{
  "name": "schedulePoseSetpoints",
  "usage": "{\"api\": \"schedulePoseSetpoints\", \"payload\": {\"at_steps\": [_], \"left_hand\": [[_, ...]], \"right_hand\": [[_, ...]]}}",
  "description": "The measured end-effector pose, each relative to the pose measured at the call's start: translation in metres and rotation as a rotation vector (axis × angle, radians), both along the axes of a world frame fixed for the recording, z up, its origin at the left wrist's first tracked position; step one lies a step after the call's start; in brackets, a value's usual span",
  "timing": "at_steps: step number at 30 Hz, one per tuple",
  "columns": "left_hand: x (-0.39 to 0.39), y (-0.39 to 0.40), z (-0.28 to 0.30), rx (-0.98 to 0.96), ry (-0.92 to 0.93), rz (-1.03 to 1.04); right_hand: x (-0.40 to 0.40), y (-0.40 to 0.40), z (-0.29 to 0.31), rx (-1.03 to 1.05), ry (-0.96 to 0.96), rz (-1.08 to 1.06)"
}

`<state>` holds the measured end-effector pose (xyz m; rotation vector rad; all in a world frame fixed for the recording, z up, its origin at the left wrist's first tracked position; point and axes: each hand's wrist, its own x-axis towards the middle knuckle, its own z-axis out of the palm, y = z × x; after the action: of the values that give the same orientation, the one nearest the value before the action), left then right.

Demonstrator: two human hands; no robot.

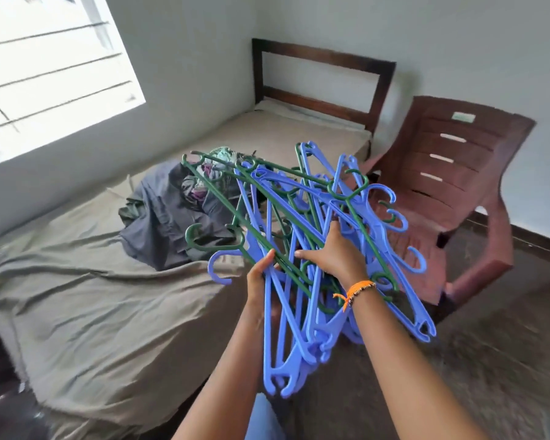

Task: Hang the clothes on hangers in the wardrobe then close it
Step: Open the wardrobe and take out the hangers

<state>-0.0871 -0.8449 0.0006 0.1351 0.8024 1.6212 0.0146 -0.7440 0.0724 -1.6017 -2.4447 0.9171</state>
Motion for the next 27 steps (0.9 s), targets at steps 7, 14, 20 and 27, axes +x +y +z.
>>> {"api": "schedulePoseSetpoints", "payload": {"at_steps": [7, 14, 20, 27], "left_hand": [[-0.11, 0.145, -0.02, 0.01, 0.072, 0.011], [-0.231, 0.296, -0.029, -0.073, 0.049, -0.052], [-0.298, 0.409, -0.055, -0.176, 0.038, -0.111], [-0.374, 0.56, -0.132, -0.454, 0.035, -0.127]], "right_hand": [[-0.112, 0.15, -0.02, 0.018, -0.016, 0.011], [-0.223, 0.301, -0.035, -0.073, 0.012, -0.048], [-0.289, 0.42, -0.066, -0.135, -0.022, -0.079], [-0.374, 0.577, -0.135, -0.175, -0.136, -0.008]]}}
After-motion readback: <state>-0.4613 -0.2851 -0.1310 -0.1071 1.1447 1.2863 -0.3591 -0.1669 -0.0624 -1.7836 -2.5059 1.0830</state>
